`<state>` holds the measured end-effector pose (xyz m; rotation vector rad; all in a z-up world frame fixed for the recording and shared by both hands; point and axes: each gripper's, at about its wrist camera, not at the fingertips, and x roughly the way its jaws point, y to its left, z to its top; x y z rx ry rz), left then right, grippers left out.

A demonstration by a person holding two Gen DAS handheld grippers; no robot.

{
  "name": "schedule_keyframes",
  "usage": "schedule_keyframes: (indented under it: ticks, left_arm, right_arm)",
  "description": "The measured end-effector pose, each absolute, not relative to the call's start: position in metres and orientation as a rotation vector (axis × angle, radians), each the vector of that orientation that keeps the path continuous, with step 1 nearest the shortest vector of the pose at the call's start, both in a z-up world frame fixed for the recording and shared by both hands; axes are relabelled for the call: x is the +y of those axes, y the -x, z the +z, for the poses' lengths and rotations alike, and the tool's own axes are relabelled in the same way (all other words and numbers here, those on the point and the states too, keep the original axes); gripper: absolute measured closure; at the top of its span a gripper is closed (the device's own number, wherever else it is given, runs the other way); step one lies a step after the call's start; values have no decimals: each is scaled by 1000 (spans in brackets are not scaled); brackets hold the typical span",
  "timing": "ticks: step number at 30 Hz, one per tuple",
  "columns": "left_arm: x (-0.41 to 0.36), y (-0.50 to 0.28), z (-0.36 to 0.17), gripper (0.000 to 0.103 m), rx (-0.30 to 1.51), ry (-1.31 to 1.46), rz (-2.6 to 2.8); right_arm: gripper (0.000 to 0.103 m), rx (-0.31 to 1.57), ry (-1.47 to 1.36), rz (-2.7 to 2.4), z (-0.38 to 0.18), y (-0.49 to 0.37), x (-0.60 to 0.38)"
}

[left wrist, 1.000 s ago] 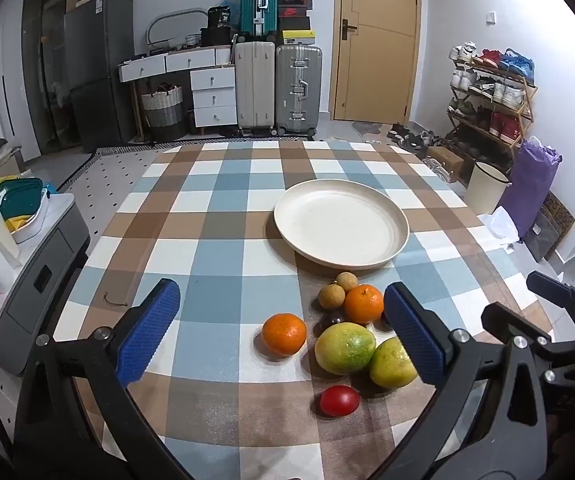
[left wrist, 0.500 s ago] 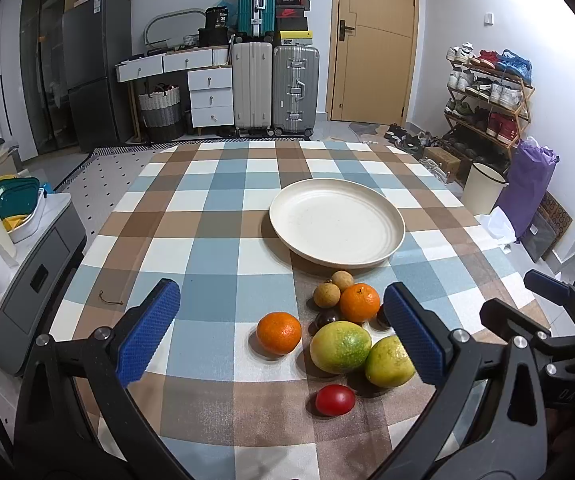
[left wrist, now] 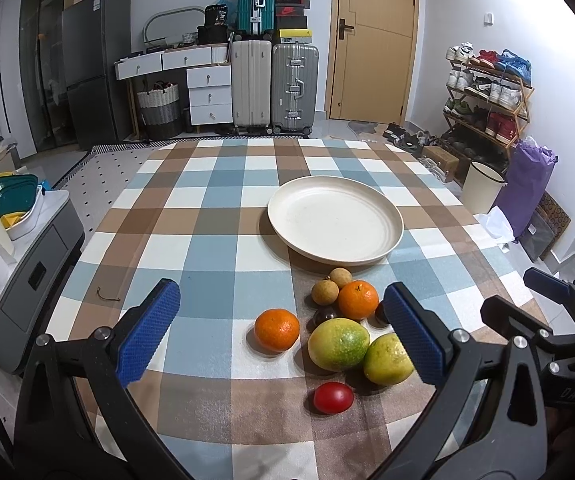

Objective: Organize fruits

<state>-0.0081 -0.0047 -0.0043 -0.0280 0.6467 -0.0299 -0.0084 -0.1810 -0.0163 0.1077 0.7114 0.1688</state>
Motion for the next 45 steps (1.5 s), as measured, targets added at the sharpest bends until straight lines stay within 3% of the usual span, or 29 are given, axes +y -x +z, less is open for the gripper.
schedule_keyframes:
  ticks: [45]
  left_arm:
    - [-2,8,-33,1,725,52,-81]
  right_arm:
    - [0,710,-112,178,-15,12,-177]
